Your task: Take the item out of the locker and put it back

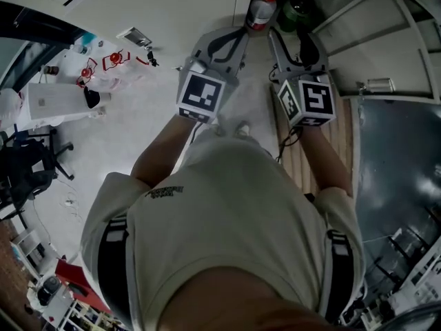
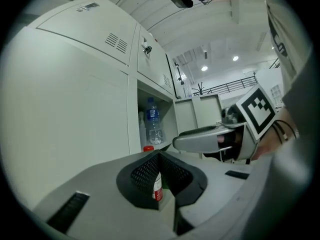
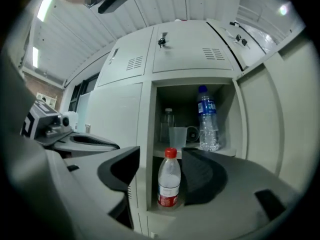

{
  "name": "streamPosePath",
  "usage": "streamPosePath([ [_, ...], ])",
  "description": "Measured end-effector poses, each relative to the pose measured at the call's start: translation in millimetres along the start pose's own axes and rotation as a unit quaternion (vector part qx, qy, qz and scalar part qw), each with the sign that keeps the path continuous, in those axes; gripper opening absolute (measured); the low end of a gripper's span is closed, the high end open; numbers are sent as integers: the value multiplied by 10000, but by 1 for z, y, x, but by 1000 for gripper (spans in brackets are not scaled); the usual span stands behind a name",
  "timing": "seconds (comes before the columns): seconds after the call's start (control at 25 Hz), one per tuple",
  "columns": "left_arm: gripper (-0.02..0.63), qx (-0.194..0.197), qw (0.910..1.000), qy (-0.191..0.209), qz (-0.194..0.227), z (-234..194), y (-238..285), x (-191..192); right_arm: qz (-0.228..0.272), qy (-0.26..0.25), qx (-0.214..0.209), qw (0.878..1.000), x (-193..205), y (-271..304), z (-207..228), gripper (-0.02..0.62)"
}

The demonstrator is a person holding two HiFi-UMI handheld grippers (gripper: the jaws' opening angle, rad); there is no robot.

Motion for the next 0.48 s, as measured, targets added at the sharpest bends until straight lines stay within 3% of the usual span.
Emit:
streamPosePath([
  [0.04,12,-18,10000,-16,7,-1,4,0,-31,-5,15,10000,1,8,2,288],
  [0.2,12,-84,10000,5,-12,-7,17,5,-135,-51,124,9998,12,40,10,299],
  [0.28,12,-106,9999,25,-42,-8,23,11,-227,-37,157,9996,21,54,14,342],
  [0.48,12,-100,9997,-57,-193,-8,34,31,-556,52,150,9983,49,81,22,342],
])
Point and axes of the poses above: the fingertips, and each gripper's own axes: y forward along the fingers, z to its right, x out of its underside, the point moved 9 cm from there along -y, backward along the fingers, and after that the axes turned 3 degrees about y, right-handed, at the moved point
